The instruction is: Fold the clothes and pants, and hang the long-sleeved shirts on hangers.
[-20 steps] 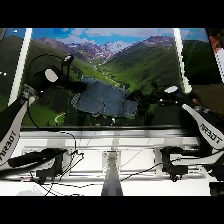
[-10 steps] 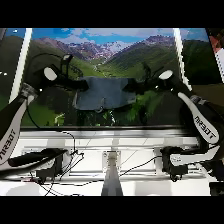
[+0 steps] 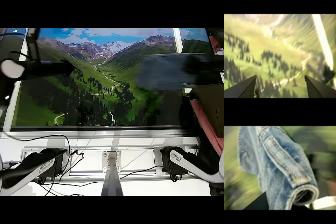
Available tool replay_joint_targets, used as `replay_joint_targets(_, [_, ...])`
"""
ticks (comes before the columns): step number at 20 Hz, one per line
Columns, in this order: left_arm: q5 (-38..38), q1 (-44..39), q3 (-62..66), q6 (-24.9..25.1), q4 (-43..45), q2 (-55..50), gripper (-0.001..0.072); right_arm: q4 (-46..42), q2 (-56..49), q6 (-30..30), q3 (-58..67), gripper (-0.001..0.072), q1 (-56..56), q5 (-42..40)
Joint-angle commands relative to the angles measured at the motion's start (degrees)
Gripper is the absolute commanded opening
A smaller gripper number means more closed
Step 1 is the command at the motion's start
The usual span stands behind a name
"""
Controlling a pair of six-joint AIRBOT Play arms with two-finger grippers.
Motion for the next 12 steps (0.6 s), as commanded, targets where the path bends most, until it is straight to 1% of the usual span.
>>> replay_joint_targets(1, [0.1,0.2,0.2,0.0,-1.9,7.8,0.0693,-18.9,10.4,11.1,1.2,0.0035,-17.4,9.2])
replay_joint_targets(4, [0.1,0.2,0.2,0.0,-1.9,11.1,0.0693,-22.9,15.9,21.6,1.2,0.0035,-33.9,10.7])
replay_joint_targets(5, [0.1,0.2,0.2,0.0,-1.9,11.7,0.0693,-23.1,17.4,23.9,1.2,0.0035,-39.3,10.3])
replay_joint_targets(6, [0.1,0.2,0.2,0.0,-1.9,12.0,0.0693,-23.0,18.4,24.8,1.2,0.0035,-43.8,9.9])
replay_joint_targets(7, [0.1,0.2,0.2,0.0,-1.9,12.1,0.0693,-23.0,19.1,24.8,1.2,0.0063,-48.0,9.4])
replay_joint_targets(8, [0.1,0.2,0.2,0.0,-1.9,12.0,0.0693,-23.0,19.2,24.8,1.2,0.0200,-51.5,9.2])
replay_joint_targets(9, [0.1,0.2,0.2,0.0,-1.9,12.0,0.0693,-22.9,18.9,24.8,1.1,0.0486,-54.5,9.2])
replay_joint_targets(10, [0.1,0.2,0.2,0.0,-1.9,12.0,0.0693,-22.7,18.4,24.4,0.9,0.0702,-56.2,9.4])
replay_joint_targets(12, [0.1,0.2,0.2,0.0,-1.9,12.0,0.0693,-20.7,17.2,20.9,0.0,0.0689,-57.1,9.4])
